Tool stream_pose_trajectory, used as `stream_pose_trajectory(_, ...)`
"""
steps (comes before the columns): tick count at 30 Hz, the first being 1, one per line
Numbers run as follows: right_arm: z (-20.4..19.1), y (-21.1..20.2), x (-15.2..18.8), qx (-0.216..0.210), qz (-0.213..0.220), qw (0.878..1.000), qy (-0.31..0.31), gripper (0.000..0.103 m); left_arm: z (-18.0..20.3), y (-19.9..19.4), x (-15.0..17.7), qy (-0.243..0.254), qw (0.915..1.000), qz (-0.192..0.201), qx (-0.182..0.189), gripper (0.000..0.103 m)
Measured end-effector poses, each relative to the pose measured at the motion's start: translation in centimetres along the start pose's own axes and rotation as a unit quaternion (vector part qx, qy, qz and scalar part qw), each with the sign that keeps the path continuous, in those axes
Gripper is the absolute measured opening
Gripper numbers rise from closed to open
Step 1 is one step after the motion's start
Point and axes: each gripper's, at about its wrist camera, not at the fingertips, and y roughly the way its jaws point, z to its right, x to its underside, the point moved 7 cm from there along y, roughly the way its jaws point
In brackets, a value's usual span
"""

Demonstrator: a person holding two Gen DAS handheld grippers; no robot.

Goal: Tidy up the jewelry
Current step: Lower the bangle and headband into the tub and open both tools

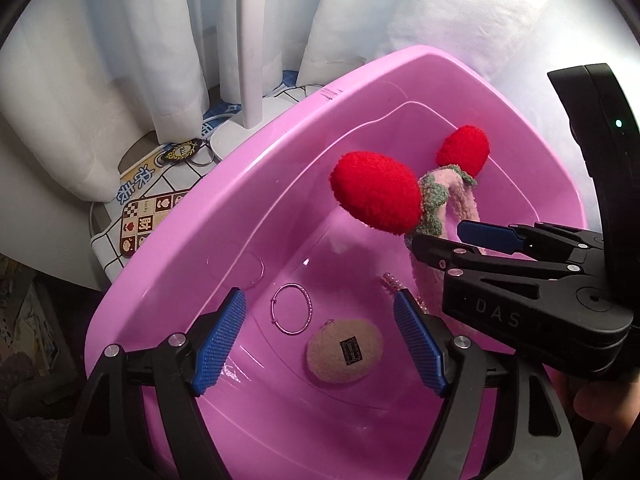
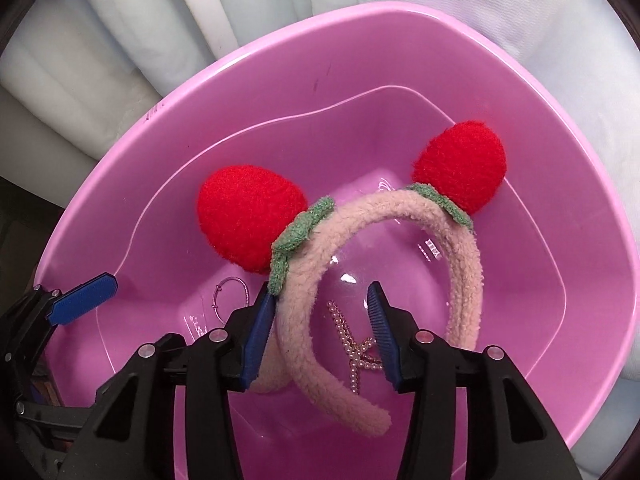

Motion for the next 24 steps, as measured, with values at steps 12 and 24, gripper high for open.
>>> stream_pose_trajectory(12,-0.6,-1.2,0.6,0.002,0.018,1.0,0.012,0.049,0.2,-0.2,0.2,0.002,1.0,0.001,0.005,0.078)
stream_pose_trajectory(24,-0.6,-3.9,1.3,0.008,0.055,0.998,0.017,0.057,0.5,-1.9,0.1,0.005,0.9997,0.025,0.006,0.086)
